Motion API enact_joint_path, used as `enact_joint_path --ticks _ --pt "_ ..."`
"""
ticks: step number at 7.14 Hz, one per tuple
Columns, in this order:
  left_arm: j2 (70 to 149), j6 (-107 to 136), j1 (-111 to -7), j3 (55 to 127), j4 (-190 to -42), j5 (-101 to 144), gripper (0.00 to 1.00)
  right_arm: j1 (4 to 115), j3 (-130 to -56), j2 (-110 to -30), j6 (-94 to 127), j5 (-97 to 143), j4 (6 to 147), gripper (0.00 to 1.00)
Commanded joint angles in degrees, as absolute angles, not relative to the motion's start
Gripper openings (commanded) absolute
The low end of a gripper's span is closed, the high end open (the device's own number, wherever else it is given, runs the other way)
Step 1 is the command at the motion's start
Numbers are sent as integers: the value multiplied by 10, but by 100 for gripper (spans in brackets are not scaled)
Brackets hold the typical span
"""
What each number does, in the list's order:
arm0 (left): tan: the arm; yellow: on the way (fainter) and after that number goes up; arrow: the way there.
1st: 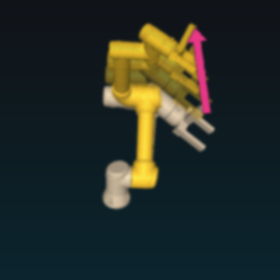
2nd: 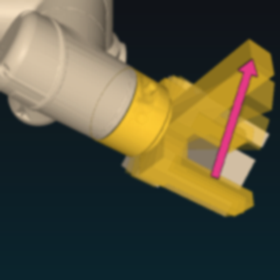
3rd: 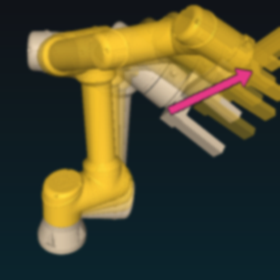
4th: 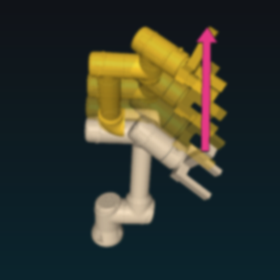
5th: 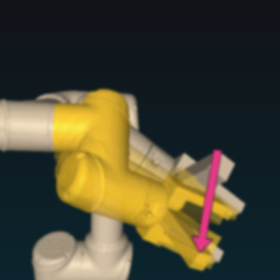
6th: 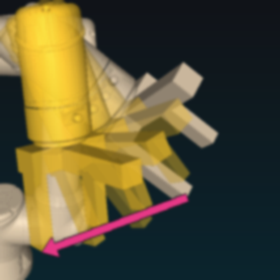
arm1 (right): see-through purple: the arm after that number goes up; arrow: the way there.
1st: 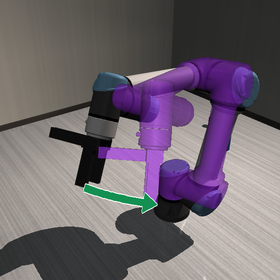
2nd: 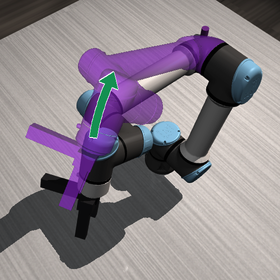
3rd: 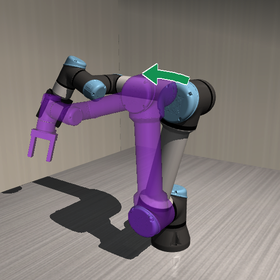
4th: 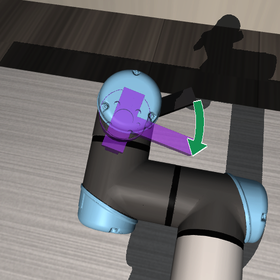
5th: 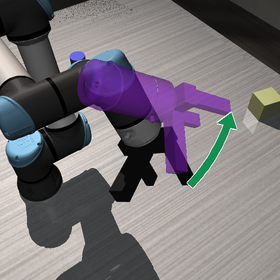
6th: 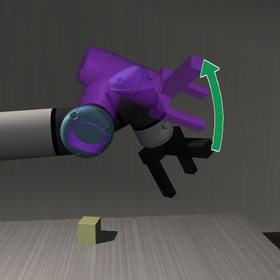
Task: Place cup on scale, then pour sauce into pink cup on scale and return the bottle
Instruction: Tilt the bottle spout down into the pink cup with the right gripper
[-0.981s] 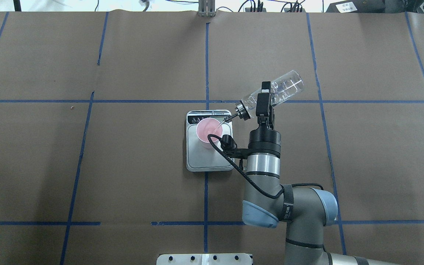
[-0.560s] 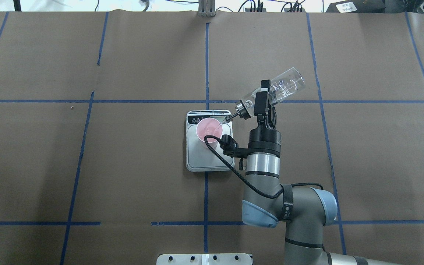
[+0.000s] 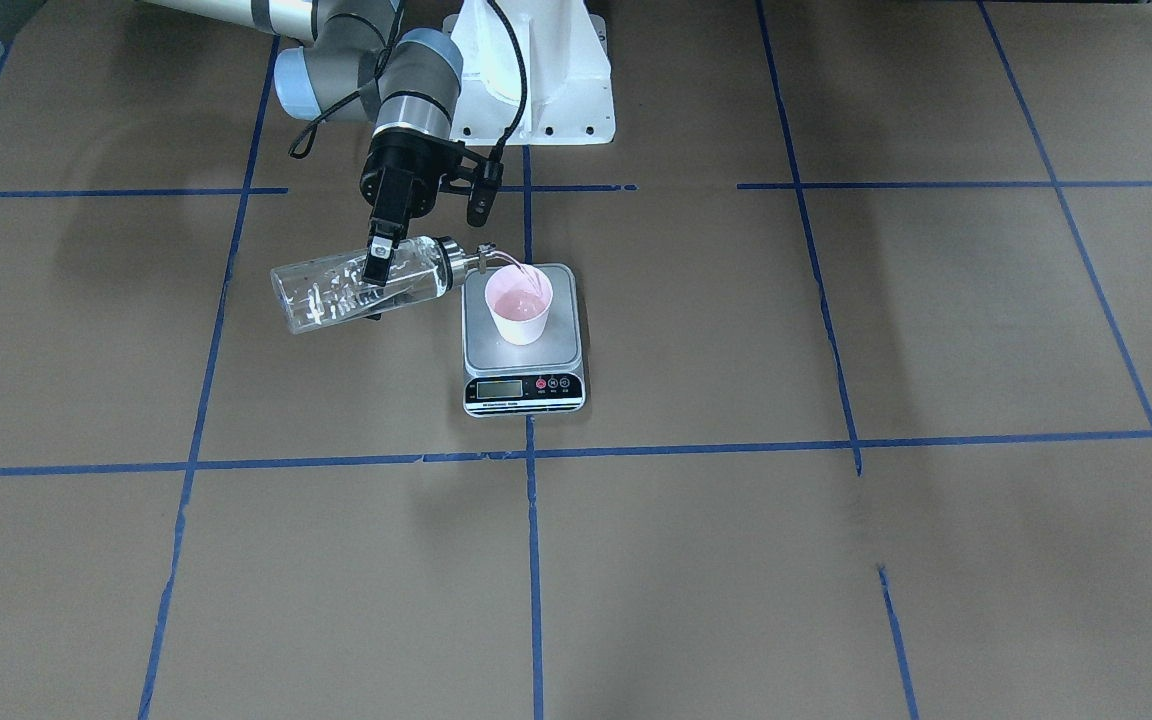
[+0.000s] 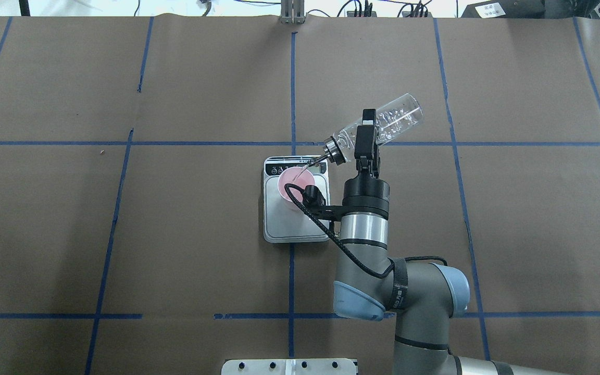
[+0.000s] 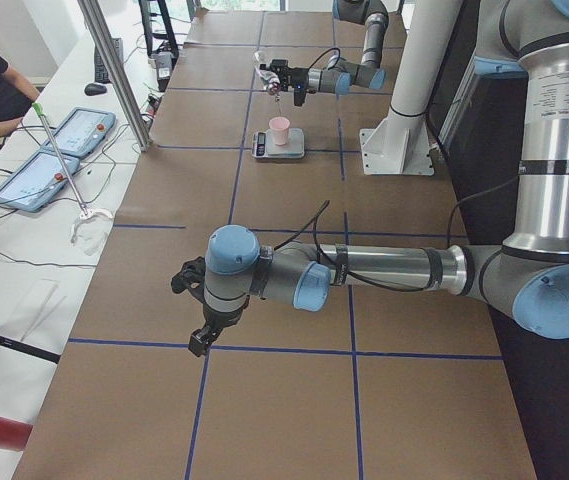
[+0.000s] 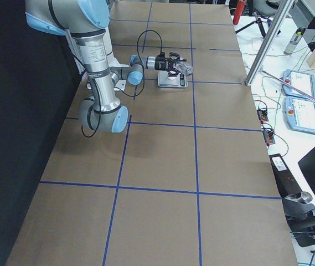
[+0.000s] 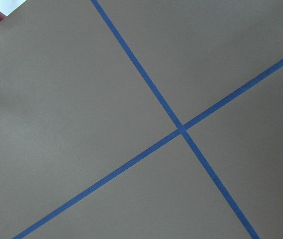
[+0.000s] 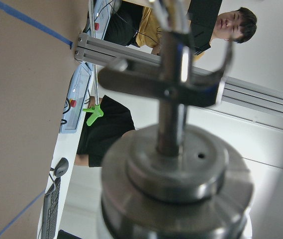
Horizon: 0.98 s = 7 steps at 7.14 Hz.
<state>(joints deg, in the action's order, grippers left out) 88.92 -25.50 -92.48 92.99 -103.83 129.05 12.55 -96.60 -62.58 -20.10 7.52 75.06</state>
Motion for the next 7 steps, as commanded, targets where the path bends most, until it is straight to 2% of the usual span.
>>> enact_joint_path --ticks 1,7 --pt "889 -256 -929 936 -1038 1290 100 127 -966 -626 -151 91 751 0" --pt "889 -255 -929 950 -1035 1290 100 131 -971 -631 18 148 750 0"
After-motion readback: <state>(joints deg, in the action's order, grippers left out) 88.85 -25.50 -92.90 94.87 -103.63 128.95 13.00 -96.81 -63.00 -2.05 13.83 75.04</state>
